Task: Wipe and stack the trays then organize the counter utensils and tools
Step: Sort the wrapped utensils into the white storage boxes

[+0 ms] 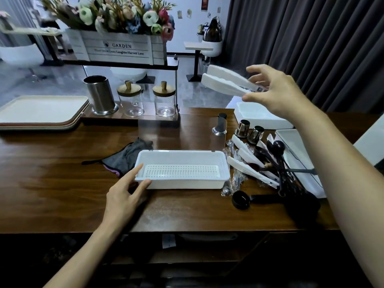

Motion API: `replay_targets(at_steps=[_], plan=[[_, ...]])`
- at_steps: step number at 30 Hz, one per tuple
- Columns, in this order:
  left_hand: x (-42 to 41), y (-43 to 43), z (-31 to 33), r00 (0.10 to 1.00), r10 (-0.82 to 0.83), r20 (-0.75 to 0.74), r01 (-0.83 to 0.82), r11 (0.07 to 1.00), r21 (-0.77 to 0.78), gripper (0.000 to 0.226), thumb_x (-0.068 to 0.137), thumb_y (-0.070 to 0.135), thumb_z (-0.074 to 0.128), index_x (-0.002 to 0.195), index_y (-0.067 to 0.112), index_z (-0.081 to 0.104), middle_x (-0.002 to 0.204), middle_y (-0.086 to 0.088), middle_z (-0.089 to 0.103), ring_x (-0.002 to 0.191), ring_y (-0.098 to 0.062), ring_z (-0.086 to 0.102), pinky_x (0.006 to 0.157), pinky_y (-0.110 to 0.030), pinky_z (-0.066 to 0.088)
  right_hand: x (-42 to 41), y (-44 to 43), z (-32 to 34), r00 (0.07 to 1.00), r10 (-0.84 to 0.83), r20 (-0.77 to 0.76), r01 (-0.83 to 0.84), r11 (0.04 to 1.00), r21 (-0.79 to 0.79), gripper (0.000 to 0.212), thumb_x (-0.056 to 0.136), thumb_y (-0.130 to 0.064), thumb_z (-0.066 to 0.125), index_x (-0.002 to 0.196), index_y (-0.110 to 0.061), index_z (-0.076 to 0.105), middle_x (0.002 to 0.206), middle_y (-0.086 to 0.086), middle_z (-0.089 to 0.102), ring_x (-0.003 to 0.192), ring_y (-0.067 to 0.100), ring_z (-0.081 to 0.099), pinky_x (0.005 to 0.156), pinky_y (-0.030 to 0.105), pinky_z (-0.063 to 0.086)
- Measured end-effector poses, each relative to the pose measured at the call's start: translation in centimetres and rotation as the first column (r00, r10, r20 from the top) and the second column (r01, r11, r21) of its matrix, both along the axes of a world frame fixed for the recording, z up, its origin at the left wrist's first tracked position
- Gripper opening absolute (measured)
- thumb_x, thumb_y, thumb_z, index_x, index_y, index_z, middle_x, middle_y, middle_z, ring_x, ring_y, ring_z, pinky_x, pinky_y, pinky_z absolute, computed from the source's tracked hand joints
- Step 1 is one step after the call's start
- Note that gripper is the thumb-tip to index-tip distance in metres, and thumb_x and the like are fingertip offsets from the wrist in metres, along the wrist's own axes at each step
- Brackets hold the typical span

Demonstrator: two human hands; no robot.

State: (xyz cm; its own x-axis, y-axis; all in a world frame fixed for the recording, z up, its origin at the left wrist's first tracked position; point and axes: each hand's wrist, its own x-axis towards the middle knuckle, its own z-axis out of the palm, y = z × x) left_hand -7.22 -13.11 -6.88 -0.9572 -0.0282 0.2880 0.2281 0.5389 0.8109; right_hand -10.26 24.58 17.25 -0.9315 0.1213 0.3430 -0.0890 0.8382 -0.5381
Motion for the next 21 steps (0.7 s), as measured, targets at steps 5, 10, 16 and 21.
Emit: replay_targets(at_steps=[5,10,16,21], plan=[[0.0,0.0,0.0,1.0,0.021,0.014,-0.02,0.999,-0.027,0.069,0.09,0.043,0.071,0.153,0.039,0.042,0.12,0.012,0.066,0.096,-0.011,0.063,0.076,-0.029,0.043,0.7,-3.8,-3.4,0.979,0.191,0.075,-0.179,0.974,-0.138,0.042,0.082,-0.022,0.082,0.122,-0.028,0.07,0.109,-0.011,0.073,0.105,0.008,0.068,0.104,0.036,0.049],[-0.1,-0.1,0.0,0.999,0.035,0.009,-0.034,0.997,-0.062,0.076,0.087,0.055,0.066,0.155,0.034,0.04,0.104,0.005,0.072,0.078,-0.008,0.06,0.071,-0.027,0.039,0.1,-9.3,-9.5,0.928,0.29,0.234,-0.286,0.957,-0.051,0.03,0.085,-0.029,0.077,0.113,-0.034,0.072,0.107,-0.013,0.072,0.102,0.011,0.065,0.093,0.037,0.052],[-0.3,-0.3,-0.1,0.999,0.031,-0.007,-0.031,0.998,-0.055,0.075,0.084,0.062,0.059,0.153,0.037,0.042,0.094,0.02,0.065,0.074,0.0,0.058,0.071,-0.023,0.041,-1.7,-13.3,-15.4,0.885,0.258,0.388,-0.289,0.957,0.024,0.027,0.087,-0.019,0.07,0.11,-0.03,0.062,0.117,-0.006,0.062,0.11,0.019,0.058,0.093,0.035,0.048],[-0.4,-0.8,-0.5,0.999,0.034,-0.026,-0.034,0.999,-0.005,0.055,0.094,0.046,0.066,0.147,0.044,0.049,0.096,0.018,0.07,0.081,0.003,0.061,0.076,-0.019,0.046,-2.6,-14.2,-16.5,0.902,0.147,0.405,-0.239,0.953,0.186,0.034,0.086,-0.03,0.07,0.12,-0.036,0.064,0.118,0.001,0.061,0.12,0.028,0.05,0.092,0.037,0.042]])
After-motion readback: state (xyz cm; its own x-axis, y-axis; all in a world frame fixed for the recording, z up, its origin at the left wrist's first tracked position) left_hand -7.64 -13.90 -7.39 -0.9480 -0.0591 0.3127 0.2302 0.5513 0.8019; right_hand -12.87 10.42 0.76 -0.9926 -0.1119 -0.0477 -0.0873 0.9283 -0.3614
